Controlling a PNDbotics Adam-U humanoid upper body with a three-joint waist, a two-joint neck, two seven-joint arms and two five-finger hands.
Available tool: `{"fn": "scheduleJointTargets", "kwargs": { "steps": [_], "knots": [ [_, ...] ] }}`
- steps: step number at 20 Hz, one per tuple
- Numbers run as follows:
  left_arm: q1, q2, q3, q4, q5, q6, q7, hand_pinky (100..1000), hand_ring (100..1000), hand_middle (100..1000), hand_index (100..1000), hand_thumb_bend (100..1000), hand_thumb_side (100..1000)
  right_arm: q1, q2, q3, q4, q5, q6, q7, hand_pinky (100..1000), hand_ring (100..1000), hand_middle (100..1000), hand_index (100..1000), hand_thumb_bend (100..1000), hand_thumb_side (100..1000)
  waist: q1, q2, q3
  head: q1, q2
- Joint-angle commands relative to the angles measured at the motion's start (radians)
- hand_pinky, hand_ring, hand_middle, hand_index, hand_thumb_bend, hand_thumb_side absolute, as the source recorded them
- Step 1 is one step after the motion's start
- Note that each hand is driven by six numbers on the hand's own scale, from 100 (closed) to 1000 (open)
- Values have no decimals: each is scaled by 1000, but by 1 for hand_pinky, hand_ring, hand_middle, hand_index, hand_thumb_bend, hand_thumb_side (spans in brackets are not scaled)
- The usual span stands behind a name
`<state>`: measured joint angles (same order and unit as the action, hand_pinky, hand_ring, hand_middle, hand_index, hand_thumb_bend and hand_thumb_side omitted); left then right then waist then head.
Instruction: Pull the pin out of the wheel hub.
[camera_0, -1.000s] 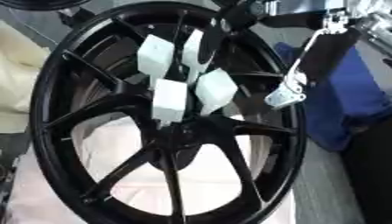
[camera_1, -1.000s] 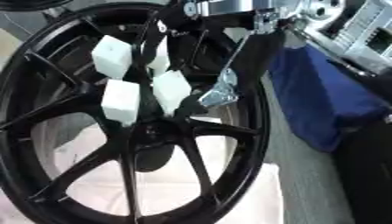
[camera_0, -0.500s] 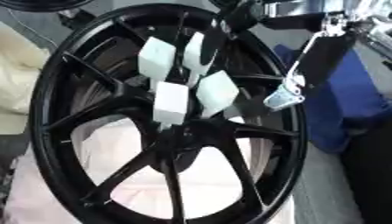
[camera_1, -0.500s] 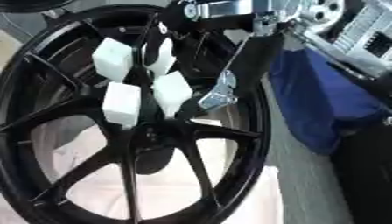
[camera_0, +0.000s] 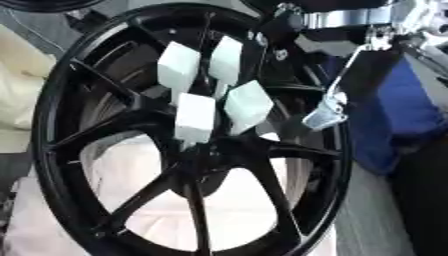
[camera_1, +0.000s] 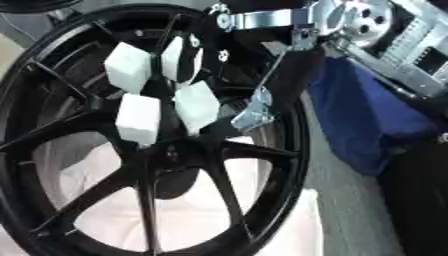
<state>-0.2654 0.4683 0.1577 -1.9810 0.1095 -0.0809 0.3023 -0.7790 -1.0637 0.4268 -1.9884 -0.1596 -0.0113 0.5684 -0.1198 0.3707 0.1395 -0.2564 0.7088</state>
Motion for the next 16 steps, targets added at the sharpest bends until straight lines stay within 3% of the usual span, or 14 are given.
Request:
{"fn": "scheduleJointTargets", "kwargs": {
  "steps": [1,9,10,12,14,16],
  "knots": [
    [-9,23,5,-19,1,-1,-1,919,559,570,729,238,681,-2,-42,-22,-12,34,-21,-1,287,100,656,726,541,332,5,-14,2,-1,-14],
    [-10,22,4,-19,0,-1,-4,920,557,572,729,238,682,6,-41,-22,-12,67,-33,-4,307,100,704,764,570,298,2,-9,4,-1,-12],
    [-10,22,4,-19,0,-1,-4,920,557,571,729,237,682,7,-41,-23,-12,67,-33,-6,368,142,723,779,580,300,2,-9,4,-1,-12],
    [-9,21,4,-19,0,-1,-5,920,557,571,728,236,682,7,-41,-28,-12,72,-36,-13,463,307,714,776,599,301,2,-8,4,0,-13],
    [-9,21,5,-19,0,-2,-6,920,557,571,728,236,682,9,-43,-35,-12,86,-36,-24,549,524,707,771,622,310,3,-8,4,0,-13],
    [-9,21,5,-19,0,-3,-6,920,557,571,728,236,682,14,-46,-40,-12,104,-33,-34,598,596,695,765,625,315,2,-7,3,1,-13]
  ]
}}
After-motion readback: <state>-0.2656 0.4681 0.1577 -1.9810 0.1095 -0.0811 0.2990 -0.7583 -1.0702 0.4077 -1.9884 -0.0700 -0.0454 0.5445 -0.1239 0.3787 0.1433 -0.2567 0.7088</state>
